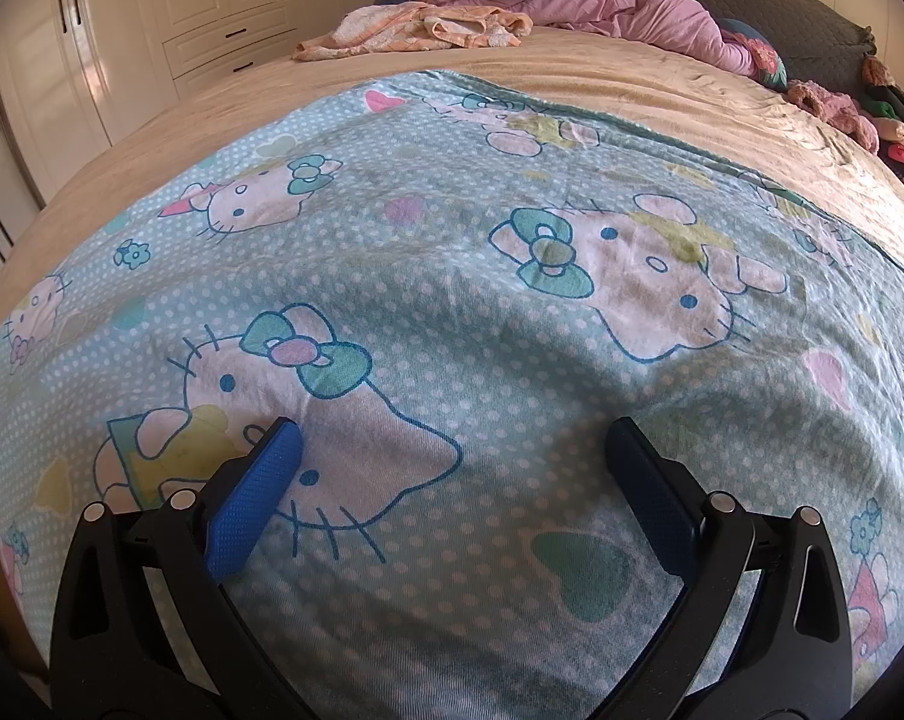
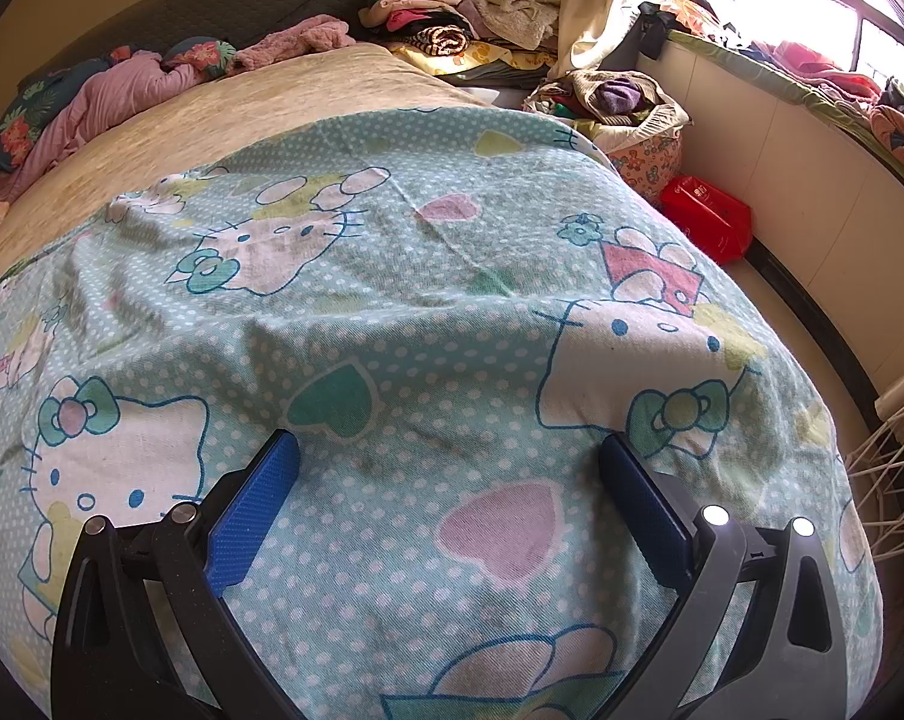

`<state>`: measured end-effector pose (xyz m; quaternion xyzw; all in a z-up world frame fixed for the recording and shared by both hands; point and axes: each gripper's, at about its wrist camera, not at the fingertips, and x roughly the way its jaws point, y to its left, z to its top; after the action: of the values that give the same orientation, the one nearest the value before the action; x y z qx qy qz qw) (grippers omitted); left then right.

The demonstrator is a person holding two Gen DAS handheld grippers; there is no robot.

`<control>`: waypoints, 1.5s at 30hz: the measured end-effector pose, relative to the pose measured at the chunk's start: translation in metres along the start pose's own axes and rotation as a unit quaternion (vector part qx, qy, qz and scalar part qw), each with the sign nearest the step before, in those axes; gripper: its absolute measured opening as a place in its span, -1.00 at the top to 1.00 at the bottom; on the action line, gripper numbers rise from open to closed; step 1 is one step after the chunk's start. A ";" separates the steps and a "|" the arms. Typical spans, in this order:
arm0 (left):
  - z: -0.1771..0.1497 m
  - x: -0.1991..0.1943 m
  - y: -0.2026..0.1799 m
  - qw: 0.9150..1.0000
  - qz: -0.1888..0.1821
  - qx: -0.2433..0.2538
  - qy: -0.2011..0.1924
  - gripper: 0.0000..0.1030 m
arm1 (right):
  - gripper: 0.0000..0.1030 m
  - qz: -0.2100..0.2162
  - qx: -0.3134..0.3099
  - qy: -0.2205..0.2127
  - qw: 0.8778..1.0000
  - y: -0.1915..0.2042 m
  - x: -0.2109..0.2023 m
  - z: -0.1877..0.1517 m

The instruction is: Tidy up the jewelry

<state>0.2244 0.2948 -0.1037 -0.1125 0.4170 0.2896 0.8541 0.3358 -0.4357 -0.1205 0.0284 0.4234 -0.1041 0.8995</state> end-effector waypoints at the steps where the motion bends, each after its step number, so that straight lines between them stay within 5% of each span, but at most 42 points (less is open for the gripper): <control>1: 0.000 0.000 0.000 1.000 0.000 0.000 0.000 -0.84 | -0.92 0.000 0.000 0.000 1.000 0.000 0.000 0.000; 19: 0.000 0.000 0.000 1.000 0.000 -0.001 -0.001 -0.84 | -0.92 0.000 0.006 -0.005 1.000 0.000 -0.001 -0.001; 25: 0.002 -0.002 0.000 1.000 0.002 0.003 0.002 -0.84 | -0.92 -0.032 0.020 0.004 0.999 0.009 0.002 0.009; 30: -0.021 -0.069 -0.019 0.998 -0.041 0.028 -0.031 -0.83 | -0.91 0.085 0.019 -0.031 0.996 0.016 -0.060 -0.016; 32: -0.040 -0.112 -0.031 0.995 -0.074 0.042 -0.052 -0.83 | -0.91 0.118 0.023 -0.097 0.988 0.022 -0.116 -0.035; 35: -0.078 -0.173 -0.052 0.988 -0.122 0.067 -0.070 -0.83 | -0.92 0.194 -0.028 -0.199 0.960 0.043 -0.209 -0.075; 39: -0.122 -0.212 -0.077 0.982 -0.154 0.098 -0.051 -0.83 | -0.92 0.278 -0.101 -0.168 0.940 0.086 -0.266 -0.100; 45: -0.143 -0.218 -0.092 0.980 -0.152 0.121 -0.043 -0.83 | -0.92 0.293 -0.117 -0.141 0.938 0.119 -0.277 -0.105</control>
<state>0.0806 0.0709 -0.0287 -0.0576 0.3895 0.1081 0.9128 0.1104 -0.2593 0.0204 0.0306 0.2746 0.2114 0.9375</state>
